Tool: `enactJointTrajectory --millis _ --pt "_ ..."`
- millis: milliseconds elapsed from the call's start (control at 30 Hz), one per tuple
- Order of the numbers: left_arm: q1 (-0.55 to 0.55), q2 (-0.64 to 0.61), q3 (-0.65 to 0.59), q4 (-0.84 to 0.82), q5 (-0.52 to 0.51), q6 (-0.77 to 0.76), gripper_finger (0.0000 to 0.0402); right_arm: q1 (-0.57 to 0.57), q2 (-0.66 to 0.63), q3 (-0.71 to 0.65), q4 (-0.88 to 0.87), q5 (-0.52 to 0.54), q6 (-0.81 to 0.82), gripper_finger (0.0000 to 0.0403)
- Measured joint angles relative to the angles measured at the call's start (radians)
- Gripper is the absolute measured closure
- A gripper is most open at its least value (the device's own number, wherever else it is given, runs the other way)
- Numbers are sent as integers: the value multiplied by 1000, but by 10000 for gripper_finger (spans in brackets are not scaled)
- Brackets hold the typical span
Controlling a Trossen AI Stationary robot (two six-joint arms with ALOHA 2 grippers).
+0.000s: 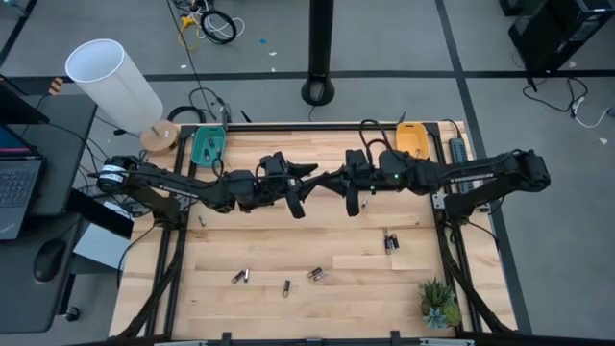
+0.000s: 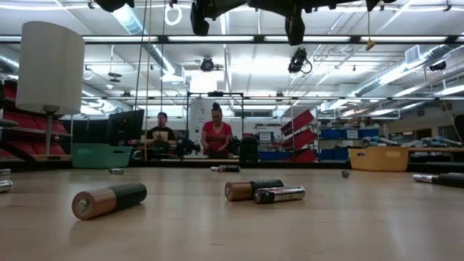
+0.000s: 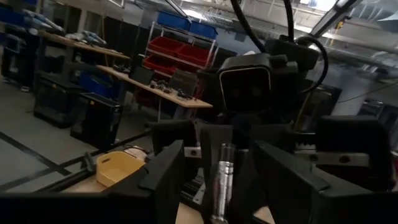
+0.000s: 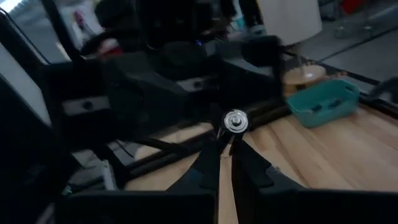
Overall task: Sort batteries
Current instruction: Put the silver battery into the yellow bin
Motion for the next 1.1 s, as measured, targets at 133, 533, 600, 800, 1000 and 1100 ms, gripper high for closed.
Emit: enactJointTrajectory --millis 133,533,600,800,1000,1100 --pt "0 -7 1 -14 -31 2 199 -53 -39 0 -117 52 -9 381" --pt "116 -5 0 -269 -30 72 199 -310 -49 -1 -655 277 185 382" --pt "149 -5 0 -261 -11 79 199 -372 -49 -1 -753 286 228 382" --pt "231 -5 1 -264 137 73 199 -544 -49 -1 -900 354 316 382" --pt "291 -5 1 -265 150 54 199 -672 -49 -1 -1013 488 332 382" --pt "325 -5 1 -265 158 56 200 -716 -48 -1 -1037 516 248 382"
